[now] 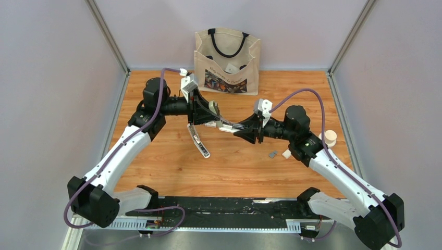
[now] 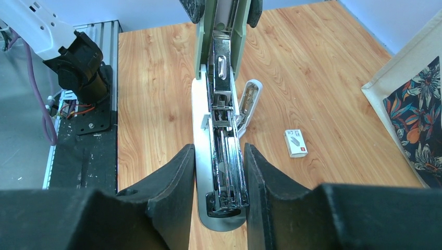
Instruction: Load the staples into the stapler
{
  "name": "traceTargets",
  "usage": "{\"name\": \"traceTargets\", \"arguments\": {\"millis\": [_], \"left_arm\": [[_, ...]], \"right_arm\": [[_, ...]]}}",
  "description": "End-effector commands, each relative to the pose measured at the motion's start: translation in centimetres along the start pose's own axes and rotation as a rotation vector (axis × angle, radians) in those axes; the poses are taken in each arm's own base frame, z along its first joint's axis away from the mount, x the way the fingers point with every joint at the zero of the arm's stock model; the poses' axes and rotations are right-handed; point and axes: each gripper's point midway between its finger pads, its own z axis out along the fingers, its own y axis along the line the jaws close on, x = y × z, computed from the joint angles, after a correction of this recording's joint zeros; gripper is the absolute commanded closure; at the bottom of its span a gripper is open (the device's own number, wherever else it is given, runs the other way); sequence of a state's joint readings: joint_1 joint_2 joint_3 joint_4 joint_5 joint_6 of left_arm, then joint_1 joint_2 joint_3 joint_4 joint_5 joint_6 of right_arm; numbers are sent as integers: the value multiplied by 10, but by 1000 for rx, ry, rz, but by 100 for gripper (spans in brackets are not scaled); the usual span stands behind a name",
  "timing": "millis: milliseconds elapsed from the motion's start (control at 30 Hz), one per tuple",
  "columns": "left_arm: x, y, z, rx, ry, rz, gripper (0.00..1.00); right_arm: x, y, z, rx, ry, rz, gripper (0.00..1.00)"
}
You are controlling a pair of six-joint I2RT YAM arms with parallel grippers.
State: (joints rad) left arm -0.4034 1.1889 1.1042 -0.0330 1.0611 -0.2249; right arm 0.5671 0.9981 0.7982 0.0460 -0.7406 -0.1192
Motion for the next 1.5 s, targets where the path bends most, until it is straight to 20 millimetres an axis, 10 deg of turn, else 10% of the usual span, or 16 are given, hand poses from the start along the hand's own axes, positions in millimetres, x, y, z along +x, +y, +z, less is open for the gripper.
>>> {"name": "traceTargets", "arguments": {"millis": [0,733,1467], "left_arm": [[-17,2,-2,-22,-27,85,58],[-3,7,-9,-93,33,107,39],[31,34,-148,-643,143,130,38]], "right_arm": [[9,-28,-6,157,29,26,100],[36,-50,-6,270,91,16,100],[130,-97,11,498,331,87,100]]}}
